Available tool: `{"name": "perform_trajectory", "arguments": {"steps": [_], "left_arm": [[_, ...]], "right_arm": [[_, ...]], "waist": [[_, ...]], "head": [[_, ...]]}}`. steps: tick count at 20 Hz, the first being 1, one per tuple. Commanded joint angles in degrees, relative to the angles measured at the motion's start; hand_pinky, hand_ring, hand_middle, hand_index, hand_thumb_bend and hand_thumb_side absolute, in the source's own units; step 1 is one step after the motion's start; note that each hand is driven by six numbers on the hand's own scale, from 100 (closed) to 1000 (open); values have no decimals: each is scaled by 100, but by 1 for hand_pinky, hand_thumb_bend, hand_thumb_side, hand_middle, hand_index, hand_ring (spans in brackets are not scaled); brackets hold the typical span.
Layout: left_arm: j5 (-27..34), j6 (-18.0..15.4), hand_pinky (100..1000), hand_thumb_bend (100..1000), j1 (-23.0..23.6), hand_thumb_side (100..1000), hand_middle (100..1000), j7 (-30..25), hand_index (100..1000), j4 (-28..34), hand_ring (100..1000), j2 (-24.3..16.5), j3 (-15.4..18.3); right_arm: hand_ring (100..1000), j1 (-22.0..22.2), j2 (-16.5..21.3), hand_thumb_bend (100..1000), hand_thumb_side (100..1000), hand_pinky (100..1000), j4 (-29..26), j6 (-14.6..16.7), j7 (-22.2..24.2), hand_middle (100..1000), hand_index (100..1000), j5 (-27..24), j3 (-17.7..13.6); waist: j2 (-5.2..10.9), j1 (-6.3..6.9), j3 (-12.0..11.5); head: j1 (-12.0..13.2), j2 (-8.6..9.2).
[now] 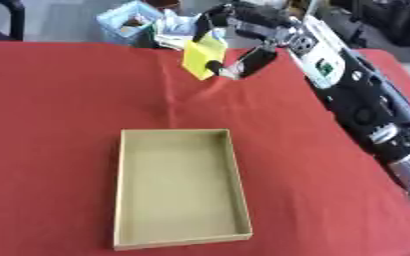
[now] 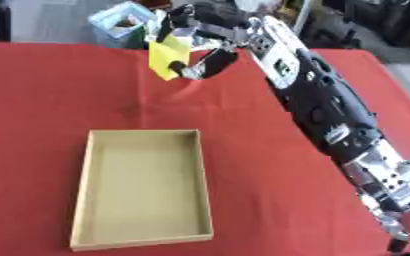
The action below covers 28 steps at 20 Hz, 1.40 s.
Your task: Pick up objects on the table and place them in the box.
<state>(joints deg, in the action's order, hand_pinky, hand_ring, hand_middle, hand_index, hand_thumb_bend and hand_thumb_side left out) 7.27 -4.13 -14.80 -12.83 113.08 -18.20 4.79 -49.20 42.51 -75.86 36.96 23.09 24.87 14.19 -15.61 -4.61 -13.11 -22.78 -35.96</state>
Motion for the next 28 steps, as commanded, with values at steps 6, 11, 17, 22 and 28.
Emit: {"name": "perform_trajectory", "arguments": {"steps": [6, 11, 17, 22, 28], "left_arm": [[10, 0, 713, 100, 41, 777, 586, 71, 732, 49, 634, -60, 81], [20, 6, 713, 100, 62, 779, 586, 71, 731, 40, 634, -31, 84], [42, 14, 713, 100, 31, 781, 587, 44, 731, 41, 634, 31, 66], [50, 17, 713, 100, 7, 782, 587, 23, 731, 44, 634, 58, 58], [40, 20, 713, 100, 7, 783, 587, 25, 731, 46, 635, 58, 67]], "right_arm": [[889, 184, 146, 160, 315, 824, -1312, 656, 596, 742, 737, -558, 675], [887, 390, -200, 156, 313, 816, -1955, 352, 1054, 740, 744, -638, 744], [883, 427, -841, 161, 302, 808, -1647, 70, 1253, 736, 748, -392, 839], [882, 459, -1213, 189, 293, 806, -1159, 263, 1162, 747, 775, 12, 914], [884, 496, -1272, 227, 286, 808, -1019, 491, 956, 771, 843, 347, 921]], "waist": [[226, 94, 211], [247, 125, 267], [196, 181, 286], [150, 204, 289], [130, 205, 332]], "head": [[115, -130], [162, -156], [168, -166], [160, -159], [178, -154]]}}
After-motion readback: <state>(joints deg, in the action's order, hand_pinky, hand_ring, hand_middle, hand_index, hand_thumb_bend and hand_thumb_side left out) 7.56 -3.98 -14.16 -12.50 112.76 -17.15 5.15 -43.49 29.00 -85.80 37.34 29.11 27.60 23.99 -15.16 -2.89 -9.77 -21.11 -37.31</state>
